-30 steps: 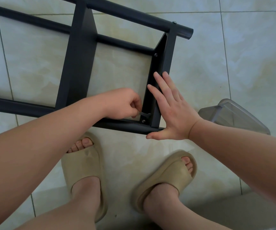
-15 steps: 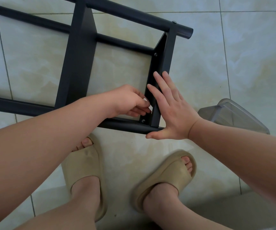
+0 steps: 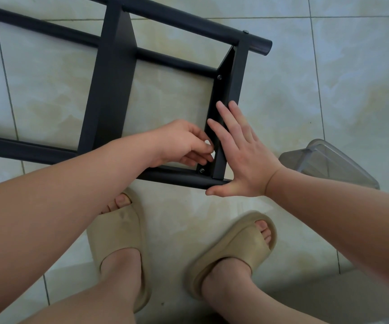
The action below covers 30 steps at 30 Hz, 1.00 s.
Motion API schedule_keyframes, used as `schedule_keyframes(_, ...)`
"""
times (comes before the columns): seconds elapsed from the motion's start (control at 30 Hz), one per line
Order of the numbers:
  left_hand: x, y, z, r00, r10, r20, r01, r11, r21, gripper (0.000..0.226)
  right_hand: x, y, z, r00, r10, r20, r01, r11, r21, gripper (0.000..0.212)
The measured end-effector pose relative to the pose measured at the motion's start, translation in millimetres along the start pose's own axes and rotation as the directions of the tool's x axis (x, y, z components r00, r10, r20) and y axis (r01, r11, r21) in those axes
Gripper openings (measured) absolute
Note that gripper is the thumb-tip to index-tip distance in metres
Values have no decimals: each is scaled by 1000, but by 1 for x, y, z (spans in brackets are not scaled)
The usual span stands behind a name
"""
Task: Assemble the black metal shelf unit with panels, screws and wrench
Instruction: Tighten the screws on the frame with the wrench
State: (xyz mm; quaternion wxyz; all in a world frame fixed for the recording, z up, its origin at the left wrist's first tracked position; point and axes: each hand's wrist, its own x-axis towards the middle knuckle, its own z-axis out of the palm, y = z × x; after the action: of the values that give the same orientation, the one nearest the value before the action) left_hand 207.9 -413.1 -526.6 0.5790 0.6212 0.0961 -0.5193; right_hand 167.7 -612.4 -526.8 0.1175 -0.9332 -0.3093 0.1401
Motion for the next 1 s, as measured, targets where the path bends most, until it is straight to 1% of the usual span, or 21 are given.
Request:
schedule_keyframes(0.1,1,1,0,1000,15,-23,-16,999,-40,9,0,0,0,1000,4,2,-4,1000,8,127)
schedule_keyframes(0.27,-1,1,0,999,36,6,-36,998,58,10,0,0,0,1000,5,5,-5,1000,7,127)
schedule_keyframes(0.33,-1,0,0,999,33,8,-34,997,62,9,0,0,0,1000,5,5,-5,1000,5,127)
schedule_keyframes(0.5,0,-2,1,998,-54,15,55,995,-87,5,0,0,0,1000,2,0,-2,1000,3,127)
schedule_keyframes(0.57,0,-3,1,997,-73,26,75,992,-97,7,0,0,0,1000,3,-1,-3,1000,4,127)
schedule_keyframes(0.7,0,-2,-1,996,-78,45,80,995,-56,9,0,0,1,1000,6,3,-6,1000,-2,127)
schedule_keyframes(1.0,-2,0,-1,997,-43,61,41,998,38,15,0,0,0,1000,7,10,-7,1000,1,128)
